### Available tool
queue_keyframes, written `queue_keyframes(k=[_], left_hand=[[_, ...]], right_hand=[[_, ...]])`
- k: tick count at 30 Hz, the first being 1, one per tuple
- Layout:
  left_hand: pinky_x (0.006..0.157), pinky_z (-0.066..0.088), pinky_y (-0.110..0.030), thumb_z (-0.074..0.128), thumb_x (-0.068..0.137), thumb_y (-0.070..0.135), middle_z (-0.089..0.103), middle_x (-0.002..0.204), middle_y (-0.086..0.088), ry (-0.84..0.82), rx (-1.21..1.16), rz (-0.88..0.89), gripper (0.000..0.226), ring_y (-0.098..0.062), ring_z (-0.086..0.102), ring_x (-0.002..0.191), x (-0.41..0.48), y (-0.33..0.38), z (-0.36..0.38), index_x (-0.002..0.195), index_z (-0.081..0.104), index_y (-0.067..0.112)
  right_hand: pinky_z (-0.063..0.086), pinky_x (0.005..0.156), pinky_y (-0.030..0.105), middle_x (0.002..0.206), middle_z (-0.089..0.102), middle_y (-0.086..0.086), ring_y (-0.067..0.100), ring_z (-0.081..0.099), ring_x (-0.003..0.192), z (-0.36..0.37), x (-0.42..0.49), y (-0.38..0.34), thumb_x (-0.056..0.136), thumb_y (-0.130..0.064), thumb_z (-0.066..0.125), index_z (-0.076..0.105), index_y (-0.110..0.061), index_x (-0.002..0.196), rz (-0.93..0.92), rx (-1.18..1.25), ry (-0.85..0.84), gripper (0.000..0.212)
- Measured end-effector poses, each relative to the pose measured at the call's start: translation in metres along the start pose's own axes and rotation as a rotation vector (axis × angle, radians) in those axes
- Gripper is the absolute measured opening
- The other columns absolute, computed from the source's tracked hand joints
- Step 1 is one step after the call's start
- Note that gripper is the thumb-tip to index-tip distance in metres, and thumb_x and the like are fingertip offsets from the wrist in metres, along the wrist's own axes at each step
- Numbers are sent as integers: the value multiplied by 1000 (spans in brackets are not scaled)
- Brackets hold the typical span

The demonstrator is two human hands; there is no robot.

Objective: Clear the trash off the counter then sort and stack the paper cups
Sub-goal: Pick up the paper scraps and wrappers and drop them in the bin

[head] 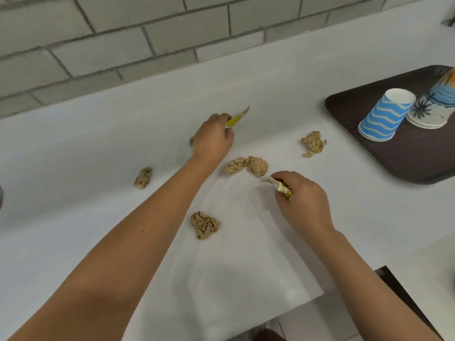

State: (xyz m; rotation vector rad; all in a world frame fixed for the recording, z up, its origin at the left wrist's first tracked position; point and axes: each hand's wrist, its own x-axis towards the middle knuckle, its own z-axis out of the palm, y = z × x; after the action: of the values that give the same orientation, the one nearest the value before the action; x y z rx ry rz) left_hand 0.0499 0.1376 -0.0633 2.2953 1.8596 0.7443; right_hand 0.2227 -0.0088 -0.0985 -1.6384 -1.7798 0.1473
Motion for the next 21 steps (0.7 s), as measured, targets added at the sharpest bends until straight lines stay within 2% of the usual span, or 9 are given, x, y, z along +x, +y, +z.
queue_keyframes(k=[3,6,7,9,12,16,18,21], left_hand=[[62,39,-26,55,87,14,63,92,-4,113,-368,-188,16,-17,56,79,-58,3,-43,100,62,9],[67,48,-15,60,89,18,65,88,10,117,-641,-310,14,-6,60,80,-126,0,-80,102,64,19],[69,51,-17,61,89,19,67,86,12,128,-722,-355,11,-5,64,79,-150,-3,-91,98,65,23],[63,54,-19,64,88,19,70,83,13,144,-839,-442,9,-2,67,73,-198,-11,-112,89,67,28],[56,49,-9,67,86,17,71,81,16,117,-875,-514,16,4,68,70,-268,-29,-137,83,66,33],[59,51,-12,69,85,19,69,84,15,19,-812,-539,15,4,65,71,-347,-58,-155,88,62,32],[62,49,-9,68,85,20,67,84,18,-8,-763,-527,17,8,63,75,-383,-71,-162,89,59,34],[61,44,-4,67,86,21,66,82,19,-98,-725,-521,16,10,62,77,-435,-87,-166,88,58,34]], right_hand=[[44,65,23,92,73,-1,25,67,75,-7,-18,-29,77,-5,67,71,-16,100,10,32,29,25],[52,69,29,90,72,-6,19,67,78,-18,-43,-65,83,-7,66,70,-21,100,121,208,-19,23],[53,69,32,85,70,-12,16,67,76,-21,-52,-79,84,-9,65,69,-27,96,169,309,-55,22],[55,69,33,77,69,-16,9,66,73,-24,-74,-108,85,-10,64,65,-37,82,247,487,-109,27],[55,74,30,78,71,-13,4,67,77,-15,-114,-149,83,-11,67,66,-32,75,367,608,-181,23],[53,74,25,81,72,-7,5,68,79,5,-174,-191,84,-10,66,68,-20,81,454,653,-310,11],[53,71,24,80,73,-4,8,68,77,11,-205,-207,83,-7,65,68,-17,81,484,684,-346,11],[48,60,17,69,70,-3,5,64,64,20,-253,-220,81,-2,66,68,-10,75,507,677,-387,11]])
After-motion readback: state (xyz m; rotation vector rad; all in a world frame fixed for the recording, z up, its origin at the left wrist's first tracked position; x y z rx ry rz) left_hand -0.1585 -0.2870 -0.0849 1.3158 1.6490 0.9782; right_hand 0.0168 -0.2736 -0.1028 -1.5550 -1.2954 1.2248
